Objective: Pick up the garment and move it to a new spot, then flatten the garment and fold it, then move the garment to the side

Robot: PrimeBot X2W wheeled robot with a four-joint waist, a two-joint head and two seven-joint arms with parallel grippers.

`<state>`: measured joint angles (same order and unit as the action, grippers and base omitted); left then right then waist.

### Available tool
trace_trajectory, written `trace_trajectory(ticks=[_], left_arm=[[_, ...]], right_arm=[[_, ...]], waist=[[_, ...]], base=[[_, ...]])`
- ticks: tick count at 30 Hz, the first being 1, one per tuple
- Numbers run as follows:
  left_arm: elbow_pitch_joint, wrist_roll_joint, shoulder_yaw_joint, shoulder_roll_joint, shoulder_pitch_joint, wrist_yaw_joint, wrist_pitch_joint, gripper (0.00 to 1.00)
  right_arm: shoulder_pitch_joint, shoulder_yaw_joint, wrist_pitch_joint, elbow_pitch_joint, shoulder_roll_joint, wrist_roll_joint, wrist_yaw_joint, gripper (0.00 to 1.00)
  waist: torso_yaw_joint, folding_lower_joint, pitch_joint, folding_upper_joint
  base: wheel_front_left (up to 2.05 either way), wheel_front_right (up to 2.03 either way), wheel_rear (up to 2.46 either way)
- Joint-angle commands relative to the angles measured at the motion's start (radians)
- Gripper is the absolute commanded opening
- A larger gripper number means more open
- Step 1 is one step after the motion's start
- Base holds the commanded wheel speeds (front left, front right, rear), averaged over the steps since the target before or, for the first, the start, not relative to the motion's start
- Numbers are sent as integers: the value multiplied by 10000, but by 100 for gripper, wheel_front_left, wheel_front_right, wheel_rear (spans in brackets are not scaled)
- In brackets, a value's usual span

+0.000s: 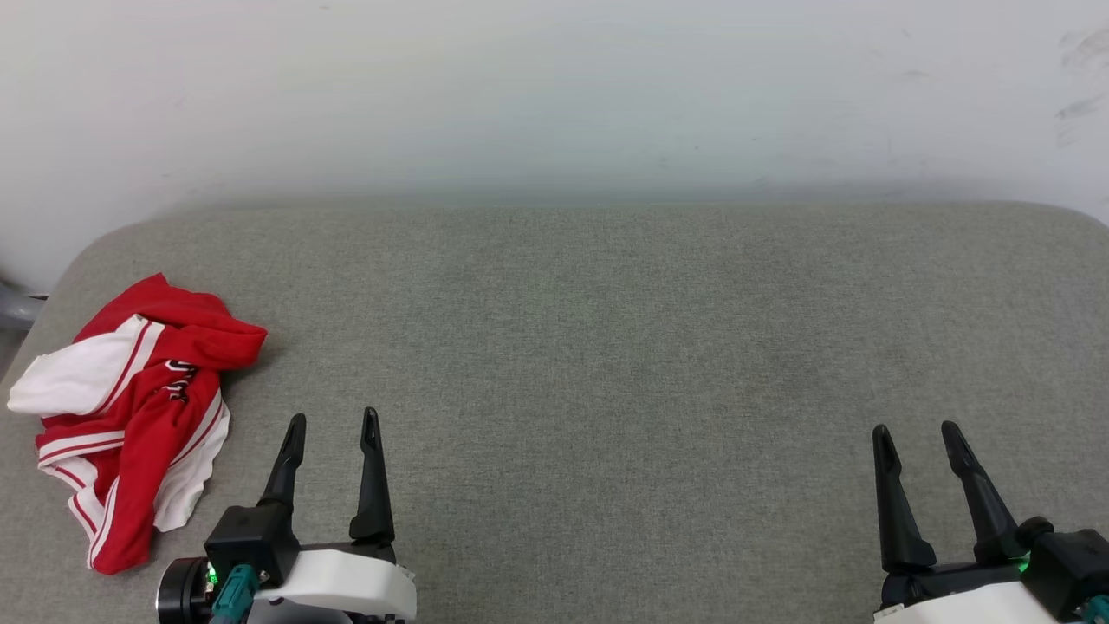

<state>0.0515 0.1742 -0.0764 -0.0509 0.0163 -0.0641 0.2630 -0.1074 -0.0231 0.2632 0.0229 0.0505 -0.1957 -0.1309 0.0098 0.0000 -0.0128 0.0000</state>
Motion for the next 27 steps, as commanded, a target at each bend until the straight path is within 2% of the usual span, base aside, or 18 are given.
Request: trace_trajectory(ticks=[1,13,27], left_arm=[[24,43,13,10,60,27,28,100],[205,134,43,9,-9,61,28,100],[328,237,253,9,-21,-115,28,100]], right_arm=[[-53,-4,25,-42,-6,-30,3,100],[-75,49,25,-109,-6,-43,3,100],[-144,281,25,-34,-6,243,3,100]], waist=[[7,0,2,0],[249,0,-13,0],[1865,0,-34,0]], base=[[0,0,0],[0,0,0],[0,0,0]])
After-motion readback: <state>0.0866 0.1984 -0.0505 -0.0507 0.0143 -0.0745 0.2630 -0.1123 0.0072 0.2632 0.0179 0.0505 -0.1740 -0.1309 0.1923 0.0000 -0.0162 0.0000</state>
